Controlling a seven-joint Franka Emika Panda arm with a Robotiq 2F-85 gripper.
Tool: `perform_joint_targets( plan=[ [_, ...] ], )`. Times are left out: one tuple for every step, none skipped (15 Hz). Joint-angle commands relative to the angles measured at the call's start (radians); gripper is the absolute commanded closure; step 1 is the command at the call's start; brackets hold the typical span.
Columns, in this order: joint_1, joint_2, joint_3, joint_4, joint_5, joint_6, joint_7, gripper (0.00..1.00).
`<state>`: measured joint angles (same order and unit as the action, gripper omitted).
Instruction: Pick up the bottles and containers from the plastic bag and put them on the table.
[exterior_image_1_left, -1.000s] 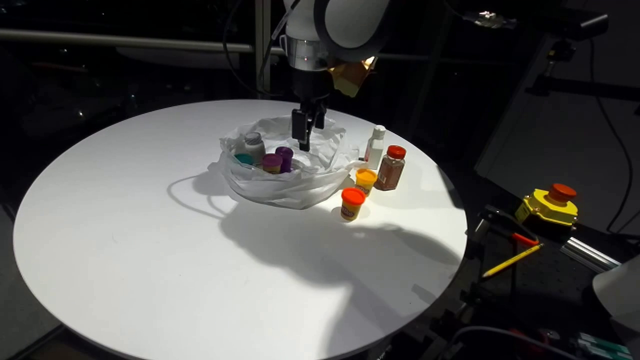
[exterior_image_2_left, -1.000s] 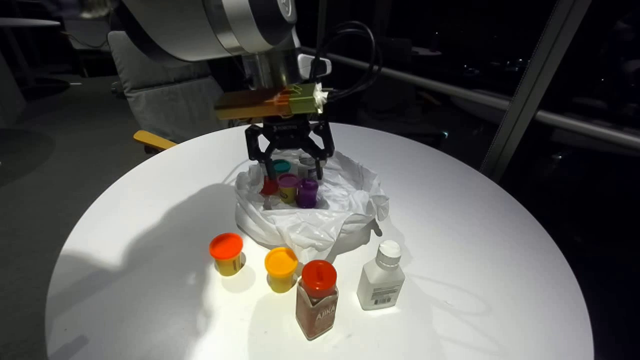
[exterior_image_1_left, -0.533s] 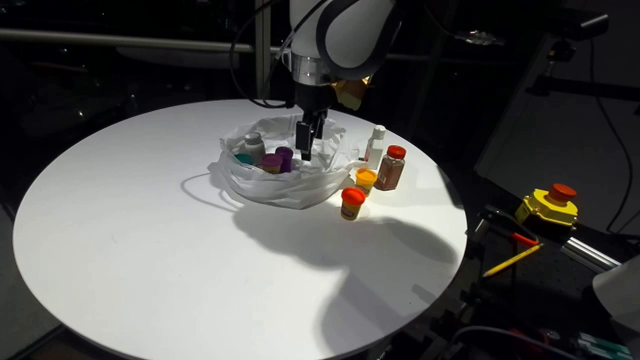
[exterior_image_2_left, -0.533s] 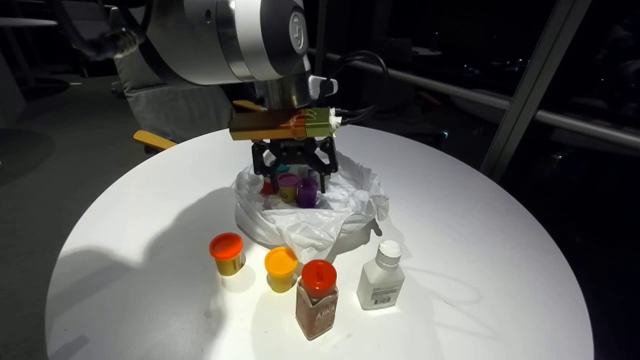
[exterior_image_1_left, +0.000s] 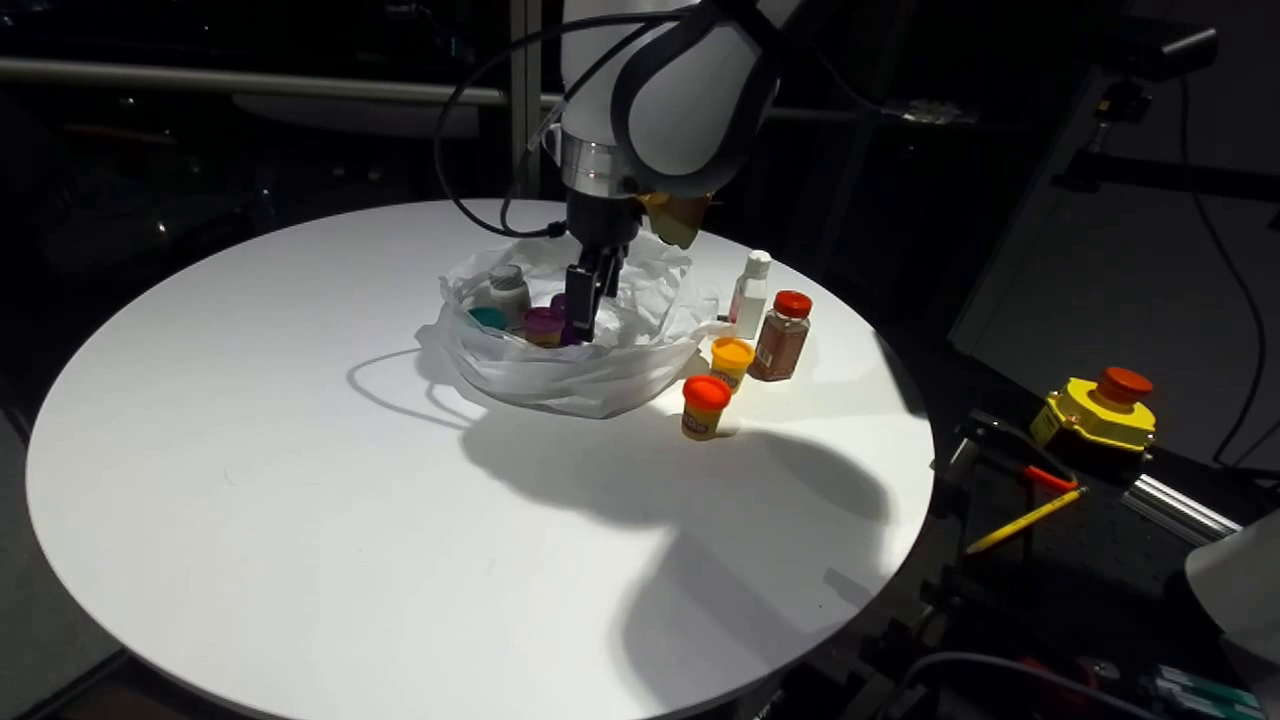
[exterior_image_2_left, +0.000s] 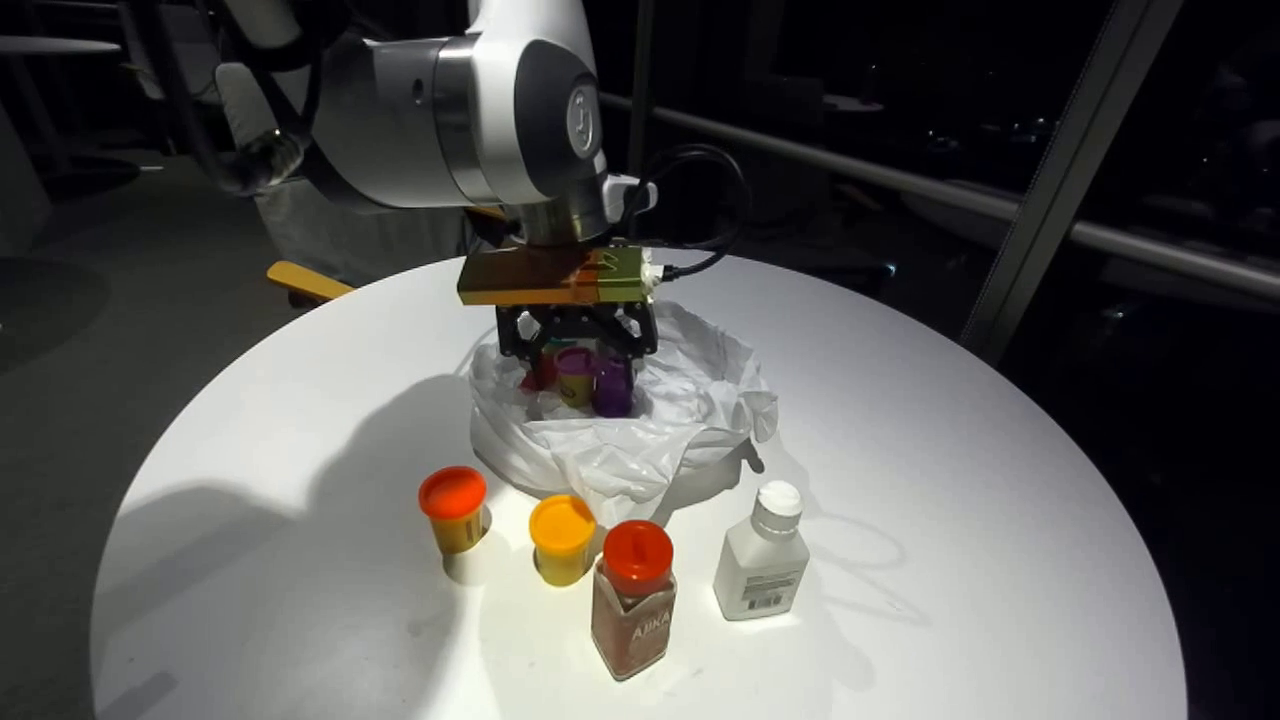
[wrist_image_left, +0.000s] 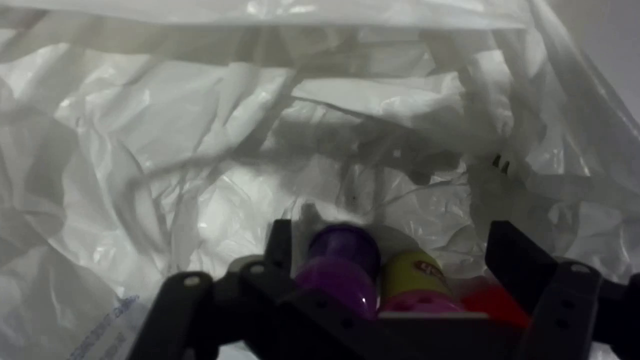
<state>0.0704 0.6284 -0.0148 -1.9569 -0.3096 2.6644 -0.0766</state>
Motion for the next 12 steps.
perform_joint_targets(
  plan=[
    [-0.013,0.048,0.007,0.072,0.028,0.033,-0.033,0.00],
    [-0.015,0.055,0.008,0.085,0.032,0.035,-0.035,0.00],
    [-0.018,0.063,0.010,0.097,0.038,0.033,-0.037,0.00],
    [-0.018,0.069,0.011,0.107,0.041,0.034,-0.039,0.00],
    [-0.018,0.074,0.010,0.114,0.042,0.032,-0.042,0.00],
    [-0.019,0.080,0.007,0.122,0.040,0.030,-0.045,0.00],
    [-0.020,0.081,0.005,0.125,0.039,0.028,-0.049,0.00],
    [-0.024,0.081,0.005,0.123,0.039,0.027,-0.054,0.00],
    [-0.025,0.085,0.003,0.125,0.037,0.028,-0.056,0.00],
    [-0.029,0.085,0.008,0.121,0.040,0.026,-0.062,0.00],
    [-0.030,0.088,0.006,0.123,0.039,0.027,-0.064,0.00],
    [-0.031,0.089,0.005,0.120,0.037,0.031,-0.066,0.00]
  ],
)
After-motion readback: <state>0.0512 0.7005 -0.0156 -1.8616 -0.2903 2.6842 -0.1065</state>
